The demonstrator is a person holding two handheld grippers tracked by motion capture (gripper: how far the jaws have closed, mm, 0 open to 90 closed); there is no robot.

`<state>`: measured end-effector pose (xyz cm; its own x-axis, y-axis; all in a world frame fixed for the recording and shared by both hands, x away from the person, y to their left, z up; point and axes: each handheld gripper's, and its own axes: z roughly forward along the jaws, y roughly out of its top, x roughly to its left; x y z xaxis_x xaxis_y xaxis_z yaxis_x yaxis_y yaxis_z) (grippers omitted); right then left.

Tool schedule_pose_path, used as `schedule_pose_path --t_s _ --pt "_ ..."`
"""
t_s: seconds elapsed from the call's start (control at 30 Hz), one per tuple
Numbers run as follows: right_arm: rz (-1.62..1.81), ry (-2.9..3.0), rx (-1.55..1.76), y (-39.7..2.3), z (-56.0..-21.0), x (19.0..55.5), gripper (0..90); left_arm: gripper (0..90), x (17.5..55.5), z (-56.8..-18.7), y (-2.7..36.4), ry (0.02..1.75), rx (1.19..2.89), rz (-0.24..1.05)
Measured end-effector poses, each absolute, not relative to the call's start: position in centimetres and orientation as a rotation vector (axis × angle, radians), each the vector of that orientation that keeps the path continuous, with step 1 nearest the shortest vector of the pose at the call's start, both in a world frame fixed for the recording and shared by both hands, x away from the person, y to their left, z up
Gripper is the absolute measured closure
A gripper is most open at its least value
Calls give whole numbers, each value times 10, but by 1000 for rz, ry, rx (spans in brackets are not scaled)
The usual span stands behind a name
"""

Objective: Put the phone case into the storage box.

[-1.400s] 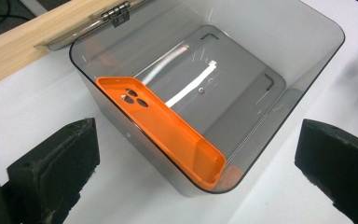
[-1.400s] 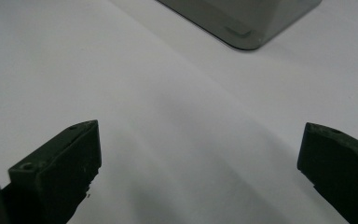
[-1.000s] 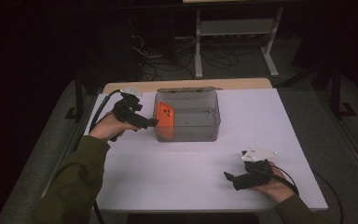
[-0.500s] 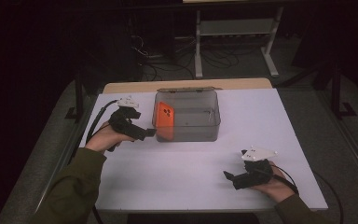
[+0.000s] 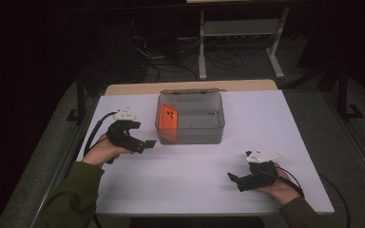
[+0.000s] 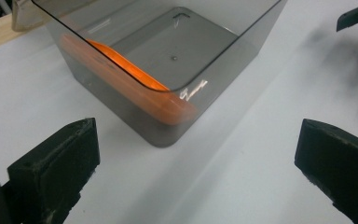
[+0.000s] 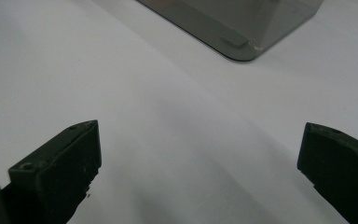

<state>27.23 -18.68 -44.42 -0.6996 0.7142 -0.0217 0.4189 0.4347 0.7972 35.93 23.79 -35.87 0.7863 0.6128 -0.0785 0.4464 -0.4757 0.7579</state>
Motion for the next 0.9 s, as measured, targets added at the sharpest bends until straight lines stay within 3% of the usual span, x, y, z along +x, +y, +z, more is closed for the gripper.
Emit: schedule_pose_path --t_s 0.9 --pt "1138 2346 964 -186 -445 272 0 0 326 -403 246 726 2153 262"
